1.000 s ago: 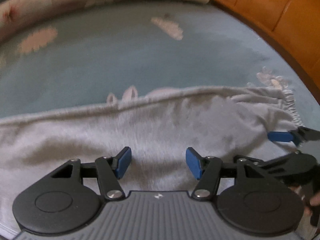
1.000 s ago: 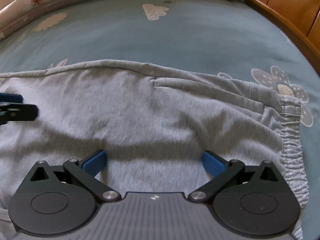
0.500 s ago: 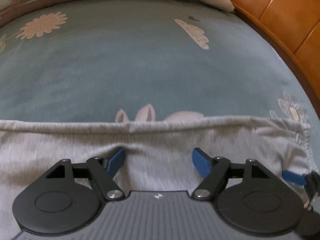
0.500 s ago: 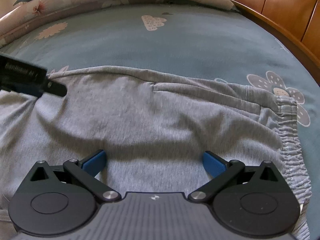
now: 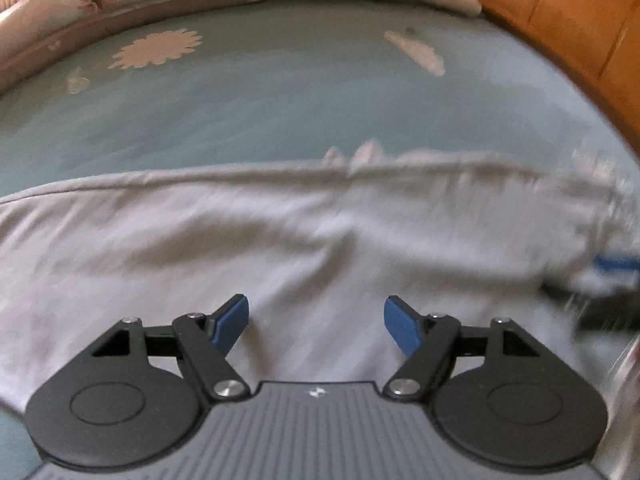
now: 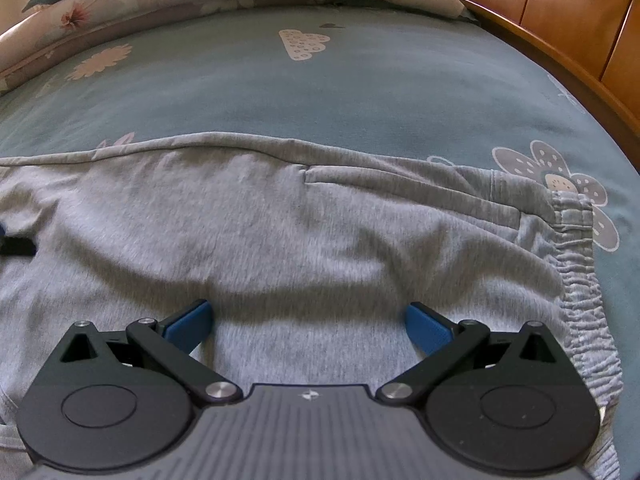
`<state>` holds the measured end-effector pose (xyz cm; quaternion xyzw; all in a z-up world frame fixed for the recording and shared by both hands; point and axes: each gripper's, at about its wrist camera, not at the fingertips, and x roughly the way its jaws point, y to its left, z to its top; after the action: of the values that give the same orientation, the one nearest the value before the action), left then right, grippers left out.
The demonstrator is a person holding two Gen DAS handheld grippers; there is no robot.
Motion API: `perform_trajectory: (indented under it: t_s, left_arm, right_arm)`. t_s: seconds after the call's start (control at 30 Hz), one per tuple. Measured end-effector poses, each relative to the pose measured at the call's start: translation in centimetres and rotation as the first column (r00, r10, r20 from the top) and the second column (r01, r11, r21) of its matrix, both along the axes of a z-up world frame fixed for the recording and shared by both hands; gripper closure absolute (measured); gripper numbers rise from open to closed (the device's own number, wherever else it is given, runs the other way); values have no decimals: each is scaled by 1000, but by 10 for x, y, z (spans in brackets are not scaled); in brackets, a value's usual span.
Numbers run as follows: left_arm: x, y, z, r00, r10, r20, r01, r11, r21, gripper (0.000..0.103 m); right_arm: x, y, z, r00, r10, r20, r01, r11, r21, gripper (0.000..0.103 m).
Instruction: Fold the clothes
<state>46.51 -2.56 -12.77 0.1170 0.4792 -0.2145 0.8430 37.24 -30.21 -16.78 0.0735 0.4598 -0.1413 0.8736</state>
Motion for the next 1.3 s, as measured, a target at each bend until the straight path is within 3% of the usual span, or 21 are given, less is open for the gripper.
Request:
perform_trajectory:
  t_s: [0.3, 0.5, 0.6, 0.77, 0.9, 1.0, 1.1, 1.3]
  left_arm:
    - [4, 44, -7, 993, 98, -66, -96, 995, 35, 22]
    - [1, 37, -4, 993, 94, -65, -91, 995, 48, 24]
    - [0, 34, -6, 993, 93, -68, -89, 994, 55, 24]
    - [0, 39, -7, 991, 108, -78, -105, 994, 36, 22]
    - [1, 37, -9, 991, 110, -75, -108, 993, 40, 21]
    - [1, 37, -10, 991, 112, -74, -109, 993, 36, 20]
    - [1, 39, -10, 991, 110, -76, -108, 994, 30, 19]
    - [12, 50, 8, 990, 129, -55, -132, 990, -54, 20]
  right_arm:
    - [4, -2, 1, 1000, -1, -26, 1, 1000, 8, 0]
    - [5, -3, 2, 999, 11, -37, -11, 1000, 8, 0]
    - [12, -8, 10, 993, 60, -98, -55, 997, 50, 0]
    - [8, -26, 36, 999, 41, 7, -42, 996, 79, 0]
    - [27, -48, 20, 1000, -6, -26, 10, 992, 125, 0]
    - [37, -55, 7, 999, -41, -23, 43, 994, 100, 0]
    - [49, -50, 2, 999, -7, -32, 8, 1000, 16, 0]
    - [60, -57, 5, 998, -35, -61, 36, 999, 26, 0]
